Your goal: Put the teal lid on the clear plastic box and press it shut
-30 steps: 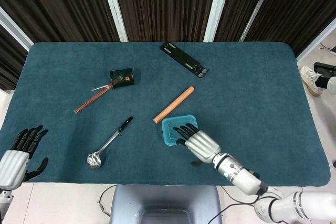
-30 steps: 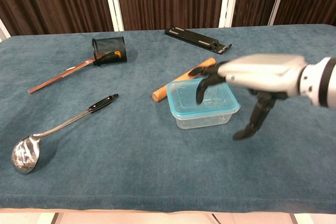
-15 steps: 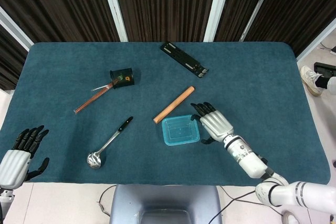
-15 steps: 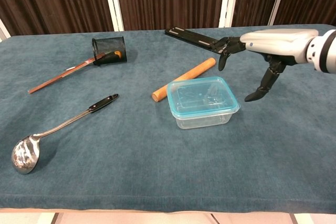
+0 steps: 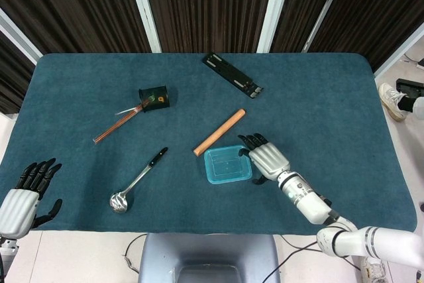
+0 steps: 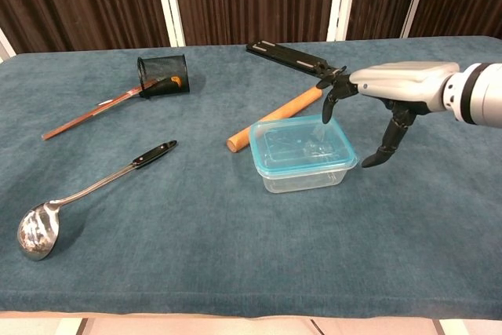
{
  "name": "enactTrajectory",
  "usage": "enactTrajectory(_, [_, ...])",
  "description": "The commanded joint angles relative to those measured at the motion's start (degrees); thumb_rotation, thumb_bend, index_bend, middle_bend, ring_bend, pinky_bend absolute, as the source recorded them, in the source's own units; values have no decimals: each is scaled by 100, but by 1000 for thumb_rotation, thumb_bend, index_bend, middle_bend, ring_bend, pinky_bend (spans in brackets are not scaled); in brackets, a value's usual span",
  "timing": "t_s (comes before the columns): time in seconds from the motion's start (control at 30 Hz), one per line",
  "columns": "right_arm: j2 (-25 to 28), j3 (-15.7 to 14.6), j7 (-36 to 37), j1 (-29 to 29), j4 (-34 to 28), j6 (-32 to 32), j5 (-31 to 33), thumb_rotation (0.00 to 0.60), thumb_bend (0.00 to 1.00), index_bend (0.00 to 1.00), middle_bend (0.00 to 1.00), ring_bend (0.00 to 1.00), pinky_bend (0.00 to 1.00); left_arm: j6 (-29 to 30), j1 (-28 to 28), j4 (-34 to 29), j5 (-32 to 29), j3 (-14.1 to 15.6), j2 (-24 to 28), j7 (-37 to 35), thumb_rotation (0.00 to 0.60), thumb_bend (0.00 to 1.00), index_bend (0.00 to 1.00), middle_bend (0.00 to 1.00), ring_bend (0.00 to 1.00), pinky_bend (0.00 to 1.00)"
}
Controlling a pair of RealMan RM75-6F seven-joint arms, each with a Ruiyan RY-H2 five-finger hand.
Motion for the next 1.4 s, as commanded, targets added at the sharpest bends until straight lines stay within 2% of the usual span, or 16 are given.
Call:
enactTrajectory(0.03, [-6,-14,-19,3,14,-7,23,600,297,424,0,0,0,6,2,2,2,0,1,-4,600,408,0,0,0,12])
enactTrajectory(1.4, [36,-133,-20,46,127,-146,242,600,297,422,0,0,0,20,7,-1,13,4,-3,4,600,408,0,0,0,12])
